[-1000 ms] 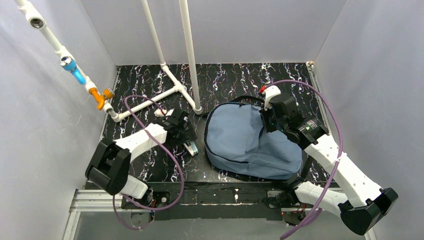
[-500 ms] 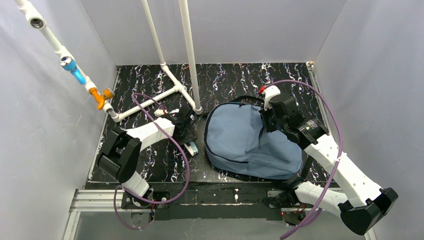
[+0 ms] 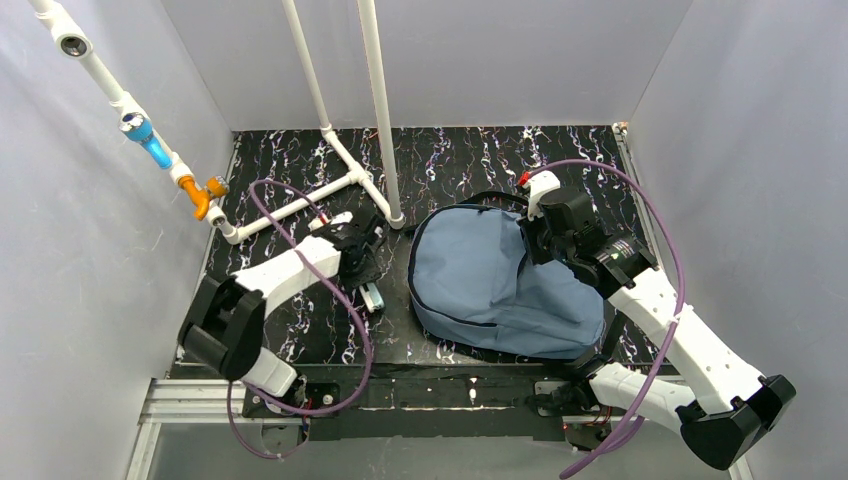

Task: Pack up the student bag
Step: Pick up the stationery from the center of the board, then place the stationery in the student bag.

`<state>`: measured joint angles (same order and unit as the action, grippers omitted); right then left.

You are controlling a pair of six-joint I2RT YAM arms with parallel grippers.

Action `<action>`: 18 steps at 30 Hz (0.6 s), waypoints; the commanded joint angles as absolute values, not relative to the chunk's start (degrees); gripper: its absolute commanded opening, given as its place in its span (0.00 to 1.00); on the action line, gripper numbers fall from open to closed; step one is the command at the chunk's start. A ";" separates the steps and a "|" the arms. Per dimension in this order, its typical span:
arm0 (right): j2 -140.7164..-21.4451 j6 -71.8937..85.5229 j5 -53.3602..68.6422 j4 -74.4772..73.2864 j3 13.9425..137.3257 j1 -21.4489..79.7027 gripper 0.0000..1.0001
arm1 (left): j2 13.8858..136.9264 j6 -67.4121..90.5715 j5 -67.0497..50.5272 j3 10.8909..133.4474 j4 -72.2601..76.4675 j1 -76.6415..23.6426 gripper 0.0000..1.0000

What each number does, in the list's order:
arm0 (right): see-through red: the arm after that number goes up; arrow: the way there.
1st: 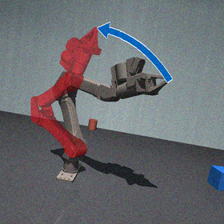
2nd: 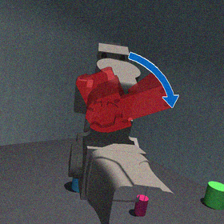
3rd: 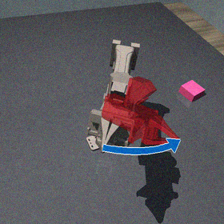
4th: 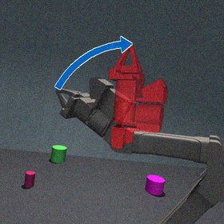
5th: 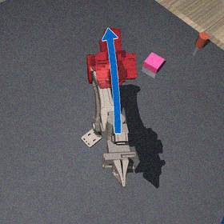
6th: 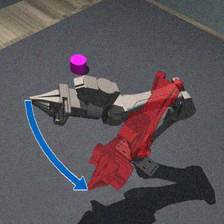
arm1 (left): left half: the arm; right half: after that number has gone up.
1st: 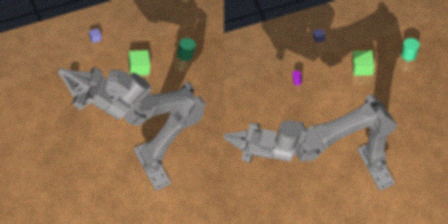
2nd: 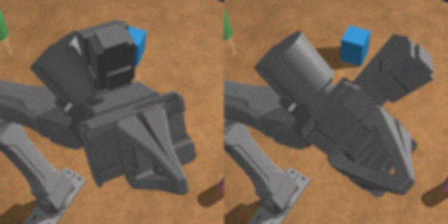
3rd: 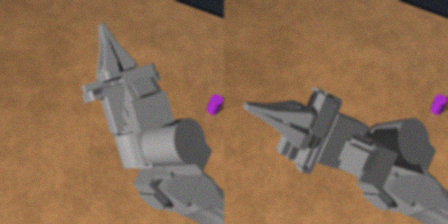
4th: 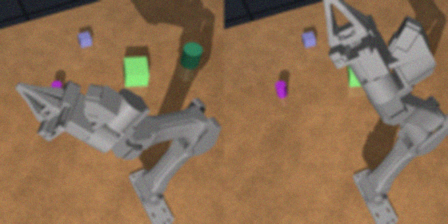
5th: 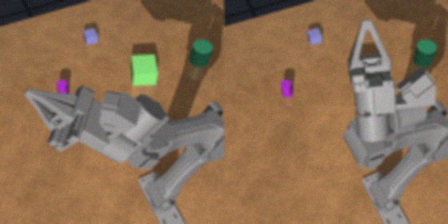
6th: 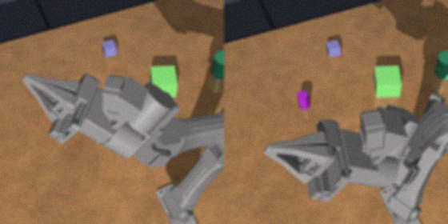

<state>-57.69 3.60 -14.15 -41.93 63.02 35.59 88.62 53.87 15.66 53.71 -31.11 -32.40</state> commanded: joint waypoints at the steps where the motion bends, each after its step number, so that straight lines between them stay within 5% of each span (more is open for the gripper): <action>1: -55.96 2.99 -13.14 -37.00 66.48 35.60 0.01 | 76.08 50.36 14.87 53.98 -35.55 -32.52 0.13; 8: -56.14 3.66 -10.57 -35.49 65.37 35.57 0.01 | 62.82 48.62 -9.03 53.72 -12.61 -36.02 0.15; 18: -55.96 9.05 -7.00 -34.83 66.23 35.60 0.01 | 79.79 46.08 5.09 66.95 4.32 -51.35 0.09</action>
